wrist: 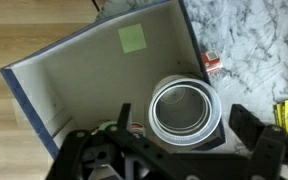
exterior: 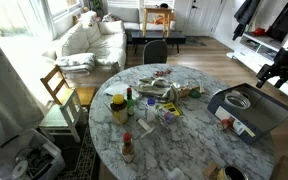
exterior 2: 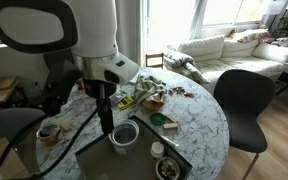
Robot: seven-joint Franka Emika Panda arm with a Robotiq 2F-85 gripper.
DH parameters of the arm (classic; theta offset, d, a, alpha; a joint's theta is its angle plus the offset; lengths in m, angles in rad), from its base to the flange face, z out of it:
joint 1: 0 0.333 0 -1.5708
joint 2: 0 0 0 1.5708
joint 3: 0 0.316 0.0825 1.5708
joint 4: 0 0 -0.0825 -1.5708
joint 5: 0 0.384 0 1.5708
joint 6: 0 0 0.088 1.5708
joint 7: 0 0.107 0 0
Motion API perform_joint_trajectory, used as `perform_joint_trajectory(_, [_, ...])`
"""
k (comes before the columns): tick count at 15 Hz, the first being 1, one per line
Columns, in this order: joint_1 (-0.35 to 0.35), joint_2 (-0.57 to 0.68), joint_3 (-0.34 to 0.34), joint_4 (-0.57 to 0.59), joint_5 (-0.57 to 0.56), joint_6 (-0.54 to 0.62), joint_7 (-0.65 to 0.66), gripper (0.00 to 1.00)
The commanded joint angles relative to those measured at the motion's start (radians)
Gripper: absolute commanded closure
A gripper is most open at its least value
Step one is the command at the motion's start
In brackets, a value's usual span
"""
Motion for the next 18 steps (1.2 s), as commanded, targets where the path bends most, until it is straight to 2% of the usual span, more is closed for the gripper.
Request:
perform_joint_trajectory(1, [0.015,0.132,-0.048,0.026,0.09,0.12,-0.131,0.0])
perform_joint_trajectory(6, [-0.002,0.291,-0.054,0.059,0.186,0.27,-0.251,0.0])
perform_joint_trajectory(8, [-0.012,0.344,-0.044,0.082,0.269,0.341,-0.238,0.0])
perform_joint_trajectory(9, [-0.009,0.278,-0.039,0.041,0.194,0.299,-0.214,0.0])
perform_joint_trajectory(14, [-0.015,0.338,-0.034,0.079,0.239,0.333,-0.214,0.0])
perform_joint_trajectory(15, [-0.026,0.349,-0.03,0.093,0.287,0.311,-0.253,0.0])
perform_joint_trajectory(18, [-0.044,0.351,-0.031,0.104,0.315,0.253,-0.362,0.0])
